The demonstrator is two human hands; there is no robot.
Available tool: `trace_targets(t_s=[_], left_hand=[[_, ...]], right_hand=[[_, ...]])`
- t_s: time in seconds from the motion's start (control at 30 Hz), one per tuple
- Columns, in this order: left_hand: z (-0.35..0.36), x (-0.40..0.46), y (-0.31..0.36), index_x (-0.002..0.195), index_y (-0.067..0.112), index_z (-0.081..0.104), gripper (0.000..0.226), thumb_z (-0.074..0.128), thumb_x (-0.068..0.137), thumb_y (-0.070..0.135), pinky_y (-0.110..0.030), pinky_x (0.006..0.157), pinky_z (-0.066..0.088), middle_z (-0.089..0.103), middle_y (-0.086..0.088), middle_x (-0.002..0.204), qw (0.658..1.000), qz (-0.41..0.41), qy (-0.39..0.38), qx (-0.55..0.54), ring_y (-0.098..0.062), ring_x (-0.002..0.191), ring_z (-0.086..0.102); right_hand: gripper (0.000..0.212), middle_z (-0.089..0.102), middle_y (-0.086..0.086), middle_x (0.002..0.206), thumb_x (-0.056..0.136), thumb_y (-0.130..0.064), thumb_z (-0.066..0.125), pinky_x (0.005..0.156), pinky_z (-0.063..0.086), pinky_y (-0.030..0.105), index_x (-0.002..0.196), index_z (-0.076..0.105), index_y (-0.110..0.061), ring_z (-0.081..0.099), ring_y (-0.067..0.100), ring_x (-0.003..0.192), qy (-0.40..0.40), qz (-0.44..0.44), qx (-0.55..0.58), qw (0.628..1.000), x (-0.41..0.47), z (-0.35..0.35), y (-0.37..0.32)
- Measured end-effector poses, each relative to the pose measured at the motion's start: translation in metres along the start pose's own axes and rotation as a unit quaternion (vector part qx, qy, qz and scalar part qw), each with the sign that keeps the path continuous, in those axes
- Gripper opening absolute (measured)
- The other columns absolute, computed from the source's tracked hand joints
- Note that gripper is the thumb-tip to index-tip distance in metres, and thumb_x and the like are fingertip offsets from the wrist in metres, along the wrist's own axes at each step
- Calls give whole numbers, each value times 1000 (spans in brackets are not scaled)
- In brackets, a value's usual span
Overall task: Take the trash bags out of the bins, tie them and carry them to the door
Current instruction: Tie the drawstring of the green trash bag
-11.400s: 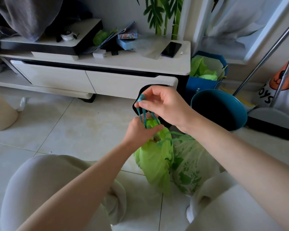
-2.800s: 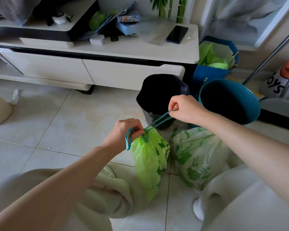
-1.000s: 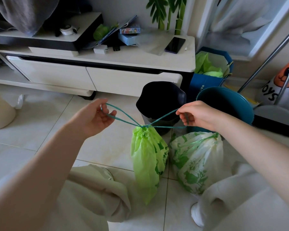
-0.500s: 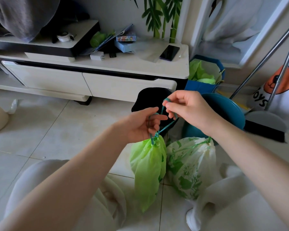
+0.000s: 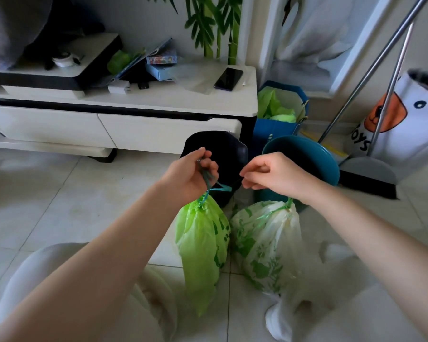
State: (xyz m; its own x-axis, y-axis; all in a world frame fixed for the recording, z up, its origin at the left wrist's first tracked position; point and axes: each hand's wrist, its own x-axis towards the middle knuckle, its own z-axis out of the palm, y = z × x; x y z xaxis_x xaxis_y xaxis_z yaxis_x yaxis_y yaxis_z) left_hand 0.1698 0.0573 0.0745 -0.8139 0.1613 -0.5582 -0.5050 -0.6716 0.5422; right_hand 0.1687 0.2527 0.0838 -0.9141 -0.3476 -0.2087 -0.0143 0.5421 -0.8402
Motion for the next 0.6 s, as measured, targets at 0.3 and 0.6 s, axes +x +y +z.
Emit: trace_targets(t_s=[0.3,0.6], left_hand=[[-1,2,-9,81,13,57,25,46,99,28,-16,40,34,38,6,46,992,-11,6,128,-7,37,37],[4,2,-20,80,13,57,25,46,99,26,-18,41,32,37,6,47,980,-21,1,200,-8,39,34]], right_hand=[[13,74,12,83,89,-17,62,68,60,32,79,68,-11,67,19,70,107,236,-74,963,5,-47,93],[38,63,11,82,93,-35,57,58,49,31,112,56,-2,59,22,67,92,423,95,896,1,-31,128]])
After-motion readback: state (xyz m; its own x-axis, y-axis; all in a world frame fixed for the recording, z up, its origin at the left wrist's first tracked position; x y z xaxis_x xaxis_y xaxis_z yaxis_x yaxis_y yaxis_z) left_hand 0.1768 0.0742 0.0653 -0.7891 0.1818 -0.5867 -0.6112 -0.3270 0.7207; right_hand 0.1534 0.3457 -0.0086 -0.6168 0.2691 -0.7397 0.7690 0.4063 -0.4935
